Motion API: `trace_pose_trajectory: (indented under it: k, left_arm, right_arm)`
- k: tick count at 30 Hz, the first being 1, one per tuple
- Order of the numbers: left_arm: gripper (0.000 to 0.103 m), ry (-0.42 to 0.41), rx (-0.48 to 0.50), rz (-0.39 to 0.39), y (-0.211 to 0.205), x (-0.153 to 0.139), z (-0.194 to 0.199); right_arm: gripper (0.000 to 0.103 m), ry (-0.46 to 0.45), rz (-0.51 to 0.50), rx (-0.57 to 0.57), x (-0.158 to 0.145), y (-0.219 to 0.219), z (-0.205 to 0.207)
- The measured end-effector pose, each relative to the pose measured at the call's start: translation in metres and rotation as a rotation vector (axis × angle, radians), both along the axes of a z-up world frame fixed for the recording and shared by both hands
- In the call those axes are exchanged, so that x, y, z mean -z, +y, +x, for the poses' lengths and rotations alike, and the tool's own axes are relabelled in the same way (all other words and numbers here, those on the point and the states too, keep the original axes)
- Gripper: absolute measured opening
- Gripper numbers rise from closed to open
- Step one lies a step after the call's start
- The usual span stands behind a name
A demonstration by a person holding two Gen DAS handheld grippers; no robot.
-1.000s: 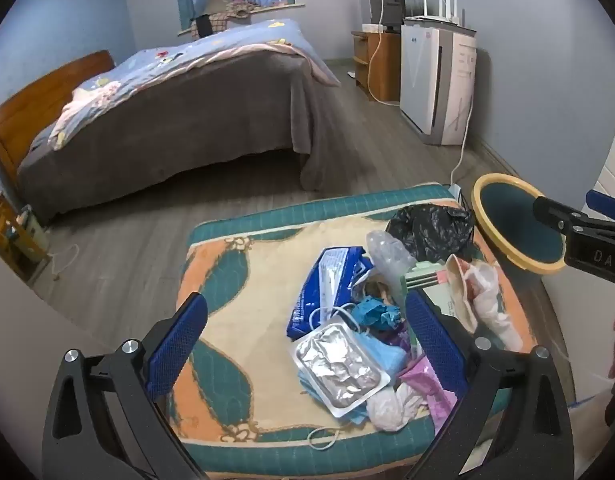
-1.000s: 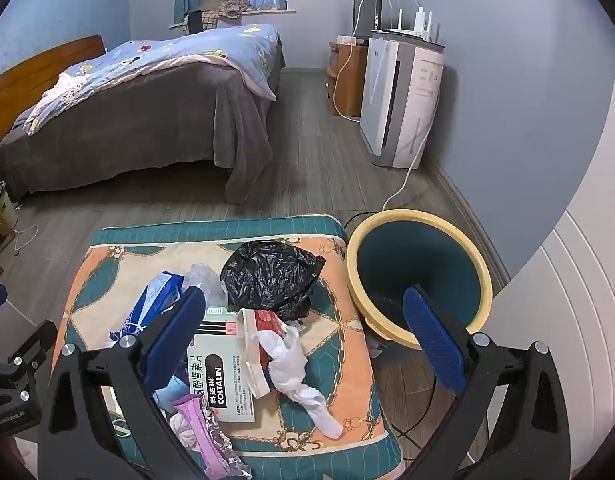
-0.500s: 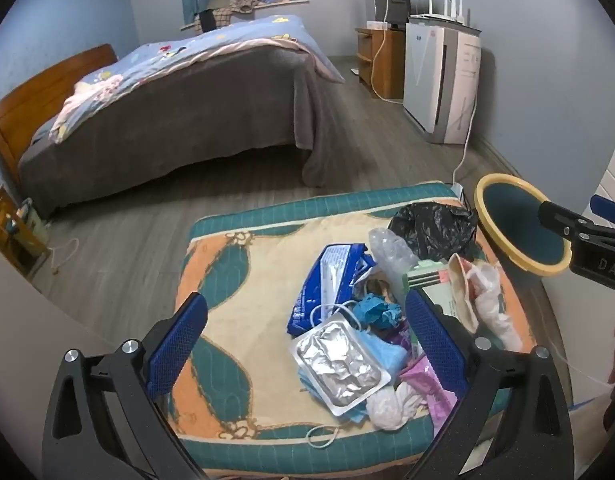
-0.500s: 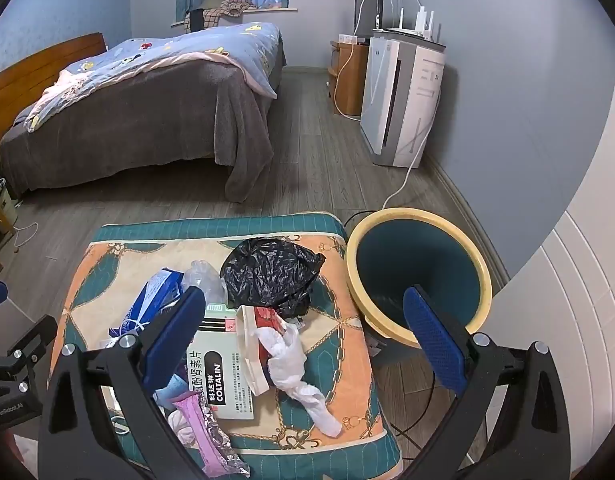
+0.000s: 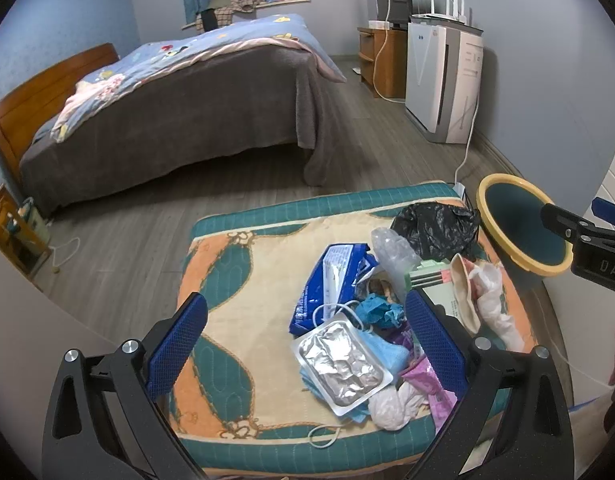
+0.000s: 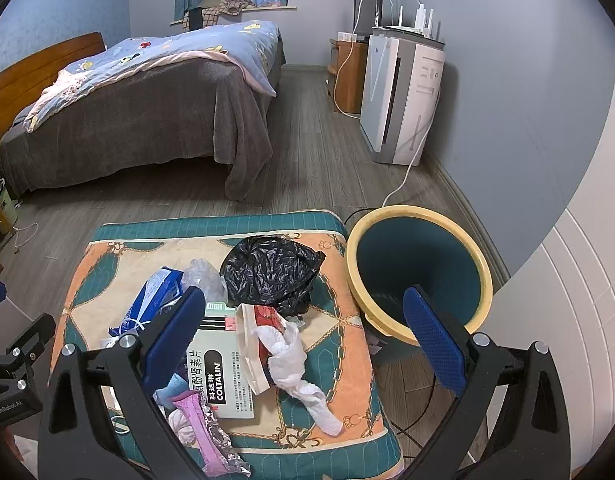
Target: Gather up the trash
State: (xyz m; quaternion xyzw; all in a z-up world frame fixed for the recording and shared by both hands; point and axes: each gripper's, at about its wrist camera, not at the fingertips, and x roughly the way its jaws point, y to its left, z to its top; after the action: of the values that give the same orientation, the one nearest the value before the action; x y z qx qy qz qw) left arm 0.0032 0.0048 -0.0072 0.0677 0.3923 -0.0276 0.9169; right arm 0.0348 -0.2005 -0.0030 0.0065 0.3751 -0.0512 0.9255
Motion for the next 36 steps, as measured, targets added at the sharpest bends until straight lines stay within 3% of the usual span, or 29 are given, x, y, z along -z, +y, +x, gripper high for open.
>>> trace_pose_trajectory:
  k: [36]
  left_arm:
    - [0.098, 0.004, 0.0, 0.001, -0.0002, -0.0005, 0.0008]
  right_arm:
    - [0.098, 0.015, 0.005, -0.004, 0.0025, 0.0001, 0.0029]
